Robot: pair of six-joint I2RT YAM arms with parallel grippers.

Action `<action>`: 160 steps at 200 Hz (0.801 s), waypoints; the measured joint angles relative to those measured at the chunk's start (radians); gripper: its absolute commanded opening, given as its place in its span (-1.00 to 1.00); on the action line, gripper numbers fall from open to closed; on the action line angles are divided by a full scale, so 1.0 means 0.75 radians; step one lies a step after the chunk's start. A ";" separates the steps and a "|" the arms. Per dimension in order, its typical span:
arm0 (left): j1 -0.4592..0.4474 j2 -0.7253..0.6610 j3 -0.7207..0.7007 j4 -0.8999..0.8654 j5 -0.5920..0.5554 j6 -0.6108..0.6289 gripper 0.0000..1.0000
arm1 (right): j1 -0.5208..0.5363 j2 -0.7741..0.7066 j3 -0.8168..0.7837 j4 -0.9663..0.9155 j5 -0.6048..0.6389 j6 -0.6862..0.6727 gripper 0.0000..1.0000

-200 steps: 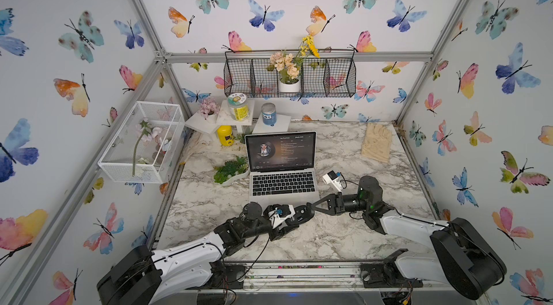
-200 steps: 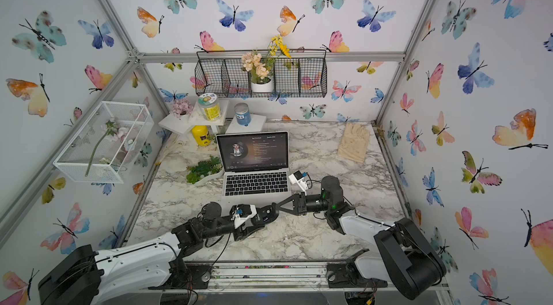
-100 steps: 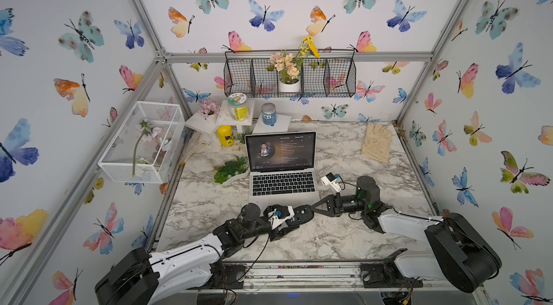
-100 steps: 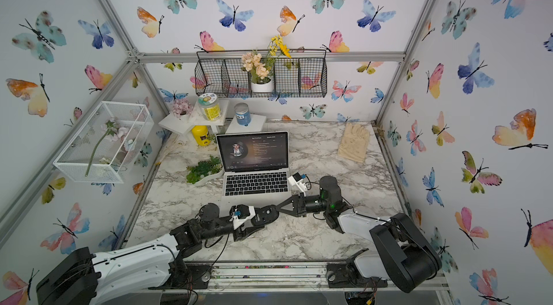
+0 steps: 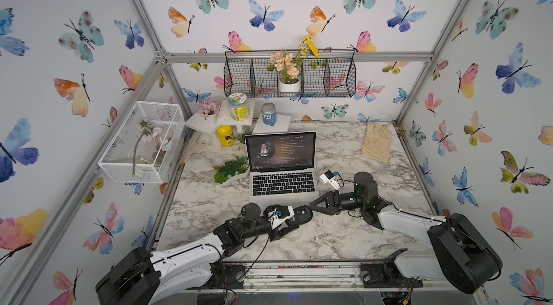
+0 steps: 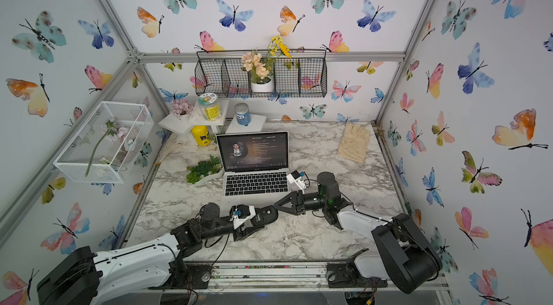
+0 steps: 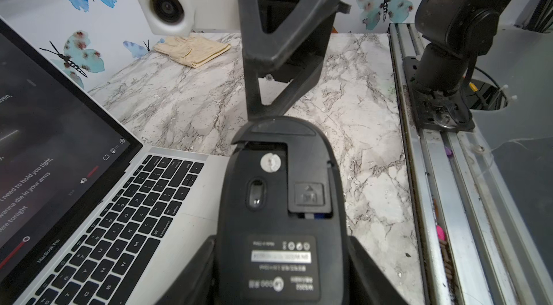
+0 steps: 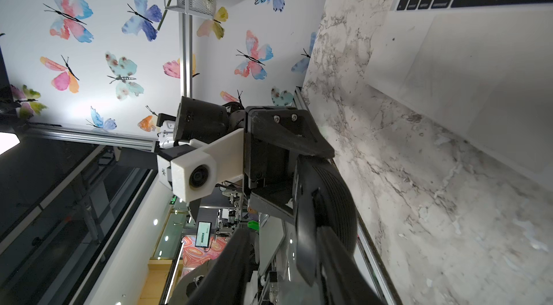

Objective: Remove the wireless mouse receiver from the laptop
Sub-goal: Close the lid on the mouse.

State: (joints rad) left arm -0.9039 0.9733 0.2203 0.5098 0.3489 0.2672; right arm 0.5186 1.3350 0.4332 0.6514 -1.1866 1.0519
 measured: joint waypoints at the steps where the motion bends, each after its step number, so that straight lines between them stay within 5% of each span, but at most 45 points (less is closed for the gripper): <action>1: 0.000 0.000 0.000 0.000 0.000 0.000 -1.00 | -0.001 0.000 0.002 -0.004 -0.001 0.002 -0.01; 54: -0.001 0.000 0.012 0.015 0.018 0.004 -1.00 | -0.002 -0.016 0.093 -0.307 0.022 -0.176 0.49; 97: 0.000 0.000 0.013 0.018 0.020 0.004 -1.00 | -0.001 -0.065 0.278 -0.731 0.112 -0.471 0.61; 160: -0.001 0.004 0.023 0.011 0.088 0.004 -1.00 | 0.062 0.023 0.295 -0.927 0.075 -0.682 0.59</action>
State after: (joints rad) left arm -0.9043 0.9760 0.2379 0.5182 0.4149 0.2699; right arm 0.5648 1.3525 0.6544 -0.0441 -1.1305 0.5407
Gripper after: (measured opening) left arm 0.585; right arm 0.801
